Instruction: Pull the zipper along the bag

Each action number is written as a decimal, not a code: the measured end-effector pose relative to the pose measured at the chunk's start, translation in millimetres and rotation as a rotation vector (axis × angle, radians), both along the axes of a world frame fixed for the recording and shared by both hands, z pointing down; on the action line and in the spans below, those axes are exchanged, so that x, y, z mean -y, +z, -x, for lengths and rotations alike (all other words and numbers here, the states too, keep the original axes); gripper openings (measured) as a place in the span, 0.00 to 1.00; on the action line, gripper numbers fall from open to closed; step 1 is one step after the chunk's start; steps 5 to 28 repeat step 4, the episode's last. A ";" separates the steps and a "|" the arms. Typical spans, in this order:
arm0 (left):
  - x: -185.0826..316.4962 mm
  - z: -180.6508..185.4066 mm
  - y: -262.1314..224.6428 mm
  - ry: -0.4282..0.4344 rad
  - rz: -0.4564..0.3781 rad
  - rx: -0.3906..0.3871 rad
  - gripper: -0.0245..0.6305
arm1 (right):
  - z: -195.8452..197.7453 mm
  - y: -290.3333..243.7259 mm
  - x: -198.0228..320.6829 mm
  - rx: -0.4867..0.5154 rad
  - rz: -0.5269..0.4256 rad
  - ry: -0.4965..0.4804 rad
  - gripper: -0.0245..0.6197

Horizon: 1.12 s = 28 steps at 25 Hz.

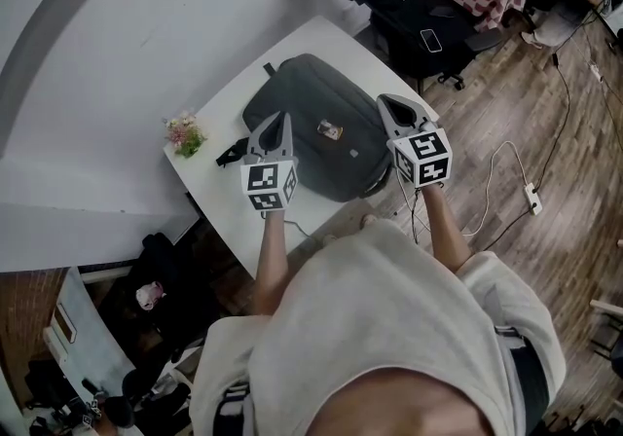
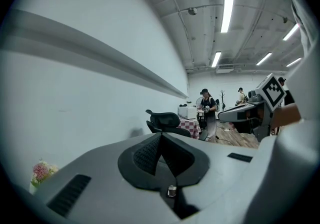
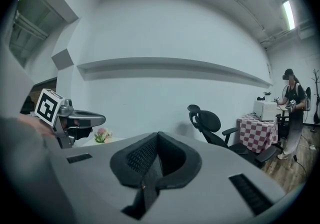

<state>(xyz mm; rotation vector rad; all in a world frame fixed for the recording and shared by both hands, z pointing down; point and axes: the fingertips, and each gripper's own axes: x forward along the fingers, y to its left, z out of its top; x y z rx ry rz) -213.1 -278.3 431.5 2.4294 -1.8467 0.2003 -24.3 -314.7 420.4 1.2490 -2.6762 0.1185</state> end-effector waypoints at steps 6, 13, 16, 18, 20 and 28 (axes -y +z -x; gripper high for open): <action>-0.2 1.4 6.7 0.002 0.014 0.002 0.08 | 5.0 2.8 -1.3 -0.005 0.002 -0.007 0.06; -0.2 1.4 6.7 0.002 0.014 0.002 0.08 | 5.0 2.8 -1.3 -0.005 0.002 -0.007 0.06; -0.2 1.4 6.7 0.002 0.014 0.002 0.08 | 5.0 2.8 -1.3 -0.005 0.002 -0.007 0.06; -0.2 1.4 6.7 0.002 0.014 0.002 0.08 | 5.0 2.8 -1.3 -0.005 0.002 -0.007 0.06; -0.2 1.4 6.7 0.002 0.014 0.002 0.08 | 5.0 2.8 -1.3 -0.005 0.002 -0.007 0.06; -0.2 1.4 6.7 0.002 0.014 0.002 0.08 | 5.0 2.8 -1.3 -0.005 0.002 -0.007 0.06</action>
